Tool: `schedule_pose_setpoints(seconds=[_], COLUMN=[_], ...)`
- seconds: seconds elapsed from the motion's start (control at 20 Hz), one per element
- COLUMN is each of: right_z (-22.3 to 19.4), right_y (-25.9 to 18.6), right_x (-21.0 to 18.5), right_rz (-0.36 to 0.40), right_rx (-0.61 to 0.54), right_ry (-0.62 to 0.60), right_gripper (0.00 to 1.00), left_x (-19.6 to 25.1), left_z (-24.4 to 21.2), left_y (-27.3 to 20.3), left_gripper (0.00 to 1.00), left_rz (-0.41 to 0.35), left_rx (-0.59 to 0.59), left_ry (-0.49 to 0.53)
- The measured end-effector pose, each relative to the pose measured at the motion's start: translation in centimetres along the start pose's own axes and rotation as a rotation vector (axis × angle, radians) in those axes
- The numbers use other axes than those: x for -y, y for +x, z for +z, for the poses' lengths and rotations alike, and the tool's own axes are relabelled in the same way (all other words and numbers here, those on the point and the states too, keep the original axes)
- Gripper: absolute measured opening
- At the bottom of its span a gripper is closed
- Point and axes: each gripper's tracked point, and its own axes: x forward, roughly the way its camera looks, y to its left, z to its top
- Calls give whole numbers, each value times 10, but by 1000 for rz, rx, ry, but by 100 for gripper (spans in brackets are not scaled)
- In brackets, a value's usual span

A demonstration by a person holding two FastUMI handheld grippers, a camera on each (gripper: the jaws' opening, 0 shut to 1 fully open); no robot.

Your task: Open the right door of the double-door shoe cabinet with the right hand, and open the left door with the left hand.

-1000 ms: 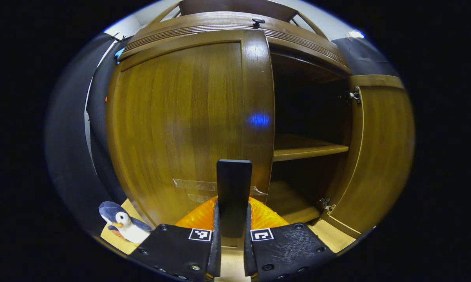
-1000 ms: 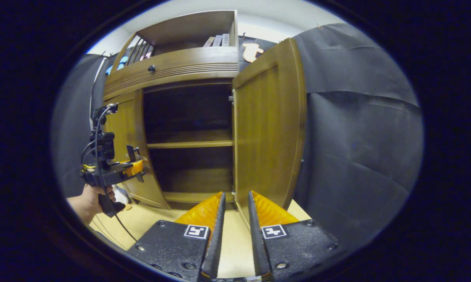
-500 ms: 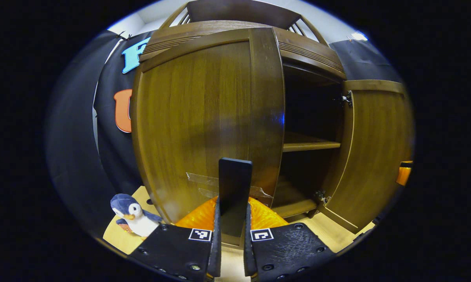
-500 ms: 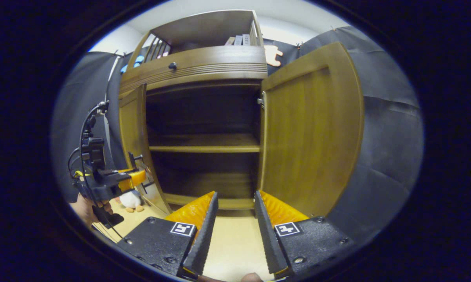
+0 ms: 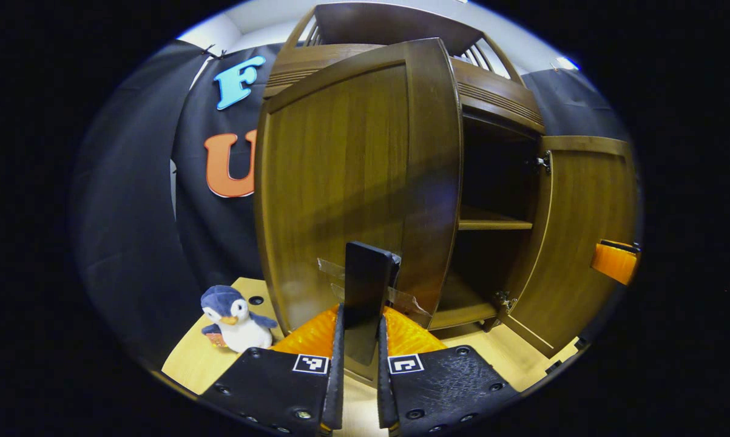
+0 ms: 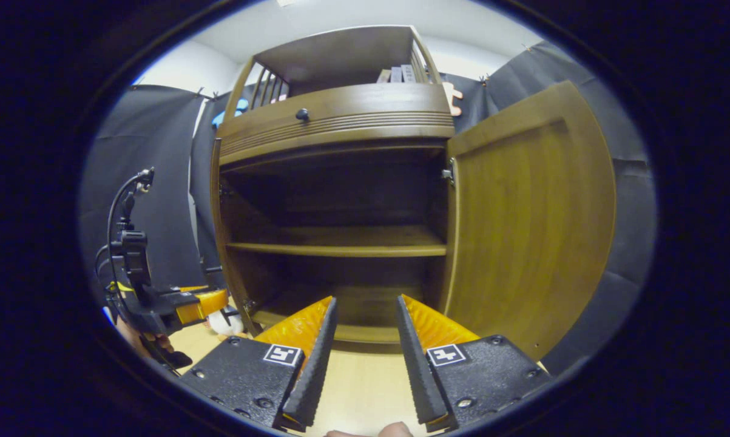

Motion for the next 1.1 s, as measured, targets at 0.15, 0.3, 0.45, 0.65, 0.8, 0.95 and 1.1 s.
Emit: schedule_pose_setpoints(seconds=[0.15, 0.3, 0.45, 0.65, 0.8, 0.95, 1.1], right_z=[-3, -6, -8, -11, -8, -9, -9], right_y=[3, 7, 11, 22, 29, 35, 35], right_x=[-14, -28, -31, -42, -46, -48, -48], right_rz=[39, 70, 62, 74, 60, 42, 32], right_rx=[-2, -8, -29, -55, -49, -55, -55], right_ry=[-16, -17, -33, -35, -34, -33, -25], right_gripper=[63, 62, 63, 63, 63, 62, 62], left_x=[-17, -41, -71, -108, -116, -121, -137], left_z=[-3, -5, -5, 6, 3, 1, -14], left_y=[-14, -30, -44, -59, -62, -68, -80], left_gripper=[30, 21, 21, 29, 15, 15, 14], left_rz=[33, 79, 169, 261, 235, 198, 215], left_rx=[3, 2, 18, 65, 53, 39, 9], left_ry=[-22, -35, -19, -5, -42, -41, -51])
